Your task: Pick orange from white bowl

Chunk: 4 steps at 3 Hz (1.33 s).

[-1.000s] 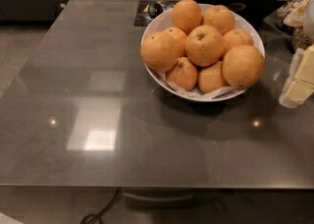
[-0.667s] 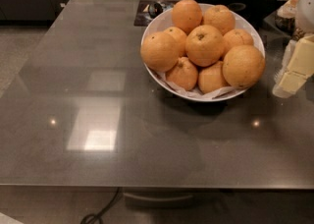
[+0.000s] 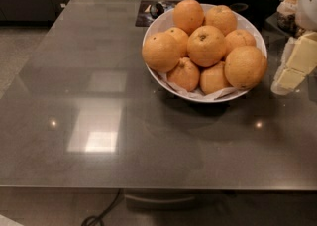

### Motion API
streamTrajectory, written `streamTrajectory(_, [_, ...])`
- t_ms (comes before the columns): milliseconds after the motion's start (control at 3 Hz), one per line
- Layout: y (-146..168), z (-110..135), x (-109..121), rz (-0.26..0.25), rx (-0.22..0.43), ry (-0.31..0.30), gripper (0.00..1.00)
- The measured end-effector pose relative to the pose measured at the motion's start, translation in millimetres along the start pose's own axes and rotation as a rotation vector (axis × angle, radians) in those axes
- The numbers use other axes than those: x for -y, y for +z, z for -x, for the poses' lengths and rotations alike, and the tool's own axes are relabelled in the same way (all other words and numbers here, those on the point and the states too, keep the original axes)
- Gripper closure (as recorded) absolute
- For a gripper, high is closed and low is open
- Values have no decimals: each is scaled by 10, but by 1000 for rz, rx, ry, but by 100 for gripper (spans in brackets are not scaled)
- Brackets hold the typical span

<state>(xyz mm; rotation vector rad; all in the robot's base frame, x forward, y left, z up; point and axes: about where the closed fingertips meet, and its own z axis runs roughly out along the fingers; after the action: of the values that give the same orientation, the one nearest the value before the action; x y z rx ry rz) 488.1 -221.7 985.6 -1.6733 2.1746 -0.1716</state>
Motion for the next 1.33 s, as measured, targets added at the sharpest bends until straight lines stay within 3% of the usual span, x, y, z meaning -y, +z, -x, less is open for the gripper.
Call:
streamTrajectory(333, [0, 127, 121, -24, 18, -8, 0])
streamTrajectory(667, [49, 190, 202, -24, 29, -12, 12])
streamTrajectory(1333, [202, 269, 320, 8, 45, -24, 23])
